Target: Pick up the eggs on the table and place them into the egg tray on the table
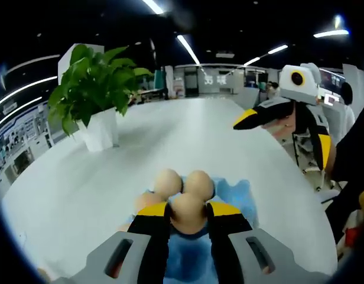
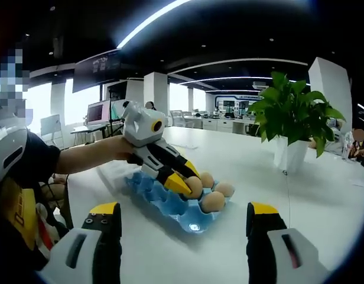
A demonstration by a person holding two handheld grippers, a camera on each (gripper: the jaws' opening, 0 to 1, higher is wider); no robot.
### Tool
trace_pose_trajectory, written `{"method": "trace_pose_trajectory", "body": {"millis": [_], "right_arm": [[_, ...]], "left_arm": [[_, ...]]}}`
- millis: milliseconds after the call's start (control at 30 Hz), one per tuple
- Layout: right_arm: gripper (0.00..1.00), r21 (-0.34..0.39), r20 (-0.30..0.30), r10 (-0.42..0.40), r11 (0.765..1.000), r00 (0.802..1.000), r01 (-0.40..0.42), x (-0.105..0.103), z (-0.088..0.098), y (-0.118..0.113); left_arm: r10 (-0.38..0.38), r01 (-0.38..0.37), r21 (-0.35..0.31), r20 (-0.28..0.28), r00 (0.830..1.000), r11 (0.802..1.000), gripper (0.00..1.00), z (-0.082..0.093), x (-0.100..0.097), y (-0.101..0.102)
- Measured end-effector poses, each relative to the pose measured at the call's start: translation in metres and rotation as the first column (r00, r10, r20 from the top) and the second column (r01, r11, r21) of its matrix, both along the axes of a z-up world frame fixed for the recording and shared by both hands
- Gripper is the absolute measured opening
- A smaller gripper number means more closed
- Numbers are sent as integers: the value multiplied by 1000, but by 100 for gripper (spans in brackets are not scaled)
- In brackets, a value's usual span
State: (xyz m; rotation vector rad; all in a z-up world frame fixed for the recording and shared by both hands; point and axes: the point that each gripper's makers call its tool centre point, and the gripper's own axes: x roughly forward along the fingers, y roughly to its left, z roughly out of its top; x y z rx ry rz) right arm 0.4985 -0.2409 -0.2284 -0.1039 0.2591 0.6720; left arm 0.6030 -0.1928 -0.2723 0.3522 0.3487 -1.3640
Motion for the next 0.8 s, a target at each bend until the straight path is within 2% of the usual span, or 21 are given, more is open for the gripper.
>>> {"method": "trace_pose_trajectory", "body": {"millis": [33,67,267,800], "right_arm": [[91,-1,-1,4,1000,1000,-4,0,0,1],[91,0,-2,6,1000,1000,-6,1,0,2],[91,-1,-6,5,1000,1000,-5,1,-2,2],[91,13,-4,14,1000,1000,-14,-3,-2,5]], "left_arm": [[-4,4,7,-3,1000,1000,24,-2,3,1],[-8,8,18,-8,1000,1000,24,-3,-4,-3],[-16,17,38,-19,1000,999,24,-9,-16,-9],[-22,24,56,-27,999,998,25,-11,-24,-12]]}}
